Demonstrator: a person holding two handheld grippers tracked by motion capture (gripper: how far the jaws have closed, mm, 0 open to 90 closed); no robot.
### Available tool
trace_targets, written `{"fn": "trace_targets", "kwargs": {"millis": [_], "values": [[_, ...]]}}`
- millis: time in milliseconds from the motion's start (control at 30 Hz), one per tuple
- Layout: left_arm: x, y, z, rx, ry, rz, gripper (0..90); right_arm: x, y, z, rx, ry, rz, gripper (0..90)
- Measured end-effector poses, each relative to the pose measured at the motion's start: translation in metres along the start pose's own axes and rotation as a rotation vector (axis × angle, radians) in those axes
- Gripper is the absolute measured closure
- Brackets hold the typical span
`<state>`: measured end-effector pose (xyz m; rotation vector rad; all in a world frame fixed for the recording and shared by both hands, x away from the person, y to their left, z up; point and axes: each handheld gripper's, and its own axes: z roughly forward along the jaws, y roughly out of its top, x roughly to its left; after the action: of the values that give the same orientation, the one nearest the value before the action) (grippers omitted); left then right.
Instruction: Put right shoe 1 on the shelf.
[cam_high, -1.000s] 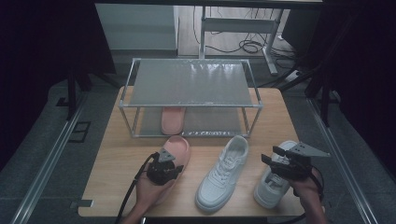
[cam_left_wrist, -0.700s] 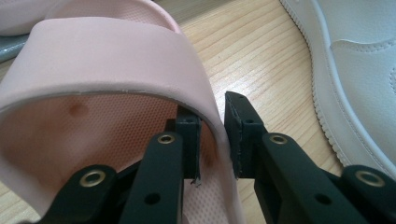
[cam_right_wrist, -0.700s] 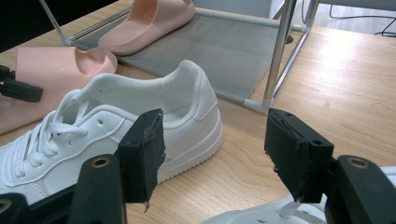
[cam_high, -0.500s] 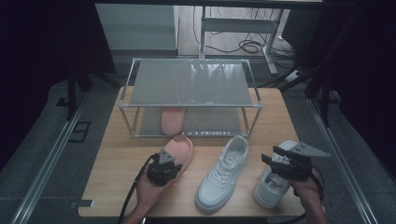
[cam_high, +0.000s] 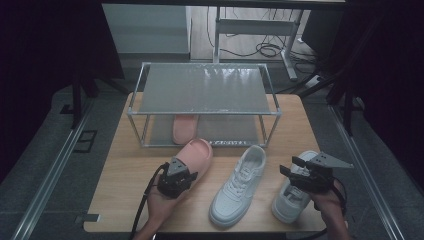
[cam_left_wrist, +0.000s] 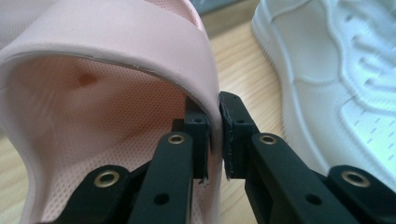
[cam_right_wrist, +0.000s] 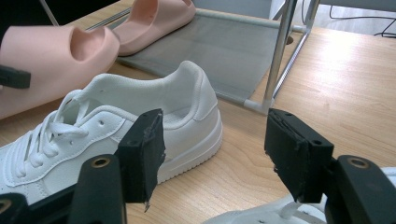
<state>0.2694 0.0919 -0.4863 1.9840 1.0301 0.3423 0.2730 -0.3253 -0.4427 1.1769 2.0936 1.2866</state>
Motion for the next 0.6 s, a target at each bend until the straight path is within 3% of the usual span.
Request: {"fn": "trace_targets", "kwargs": {"millis": [433, 600], "values": [[-0.011, 0.034, 0.022, -0.03, -0.064, -0.003, 83.5, -0.001, 0.0, -0.001, -0.006, 0.0, 0.002, 38.1], [-0.015, 0.05, 0.033, -0.049, -0.059, -0.004, 83.8, -0.001, 0.0, -0.001, -0.006, 0.001, 0.002, 38.1]]}}
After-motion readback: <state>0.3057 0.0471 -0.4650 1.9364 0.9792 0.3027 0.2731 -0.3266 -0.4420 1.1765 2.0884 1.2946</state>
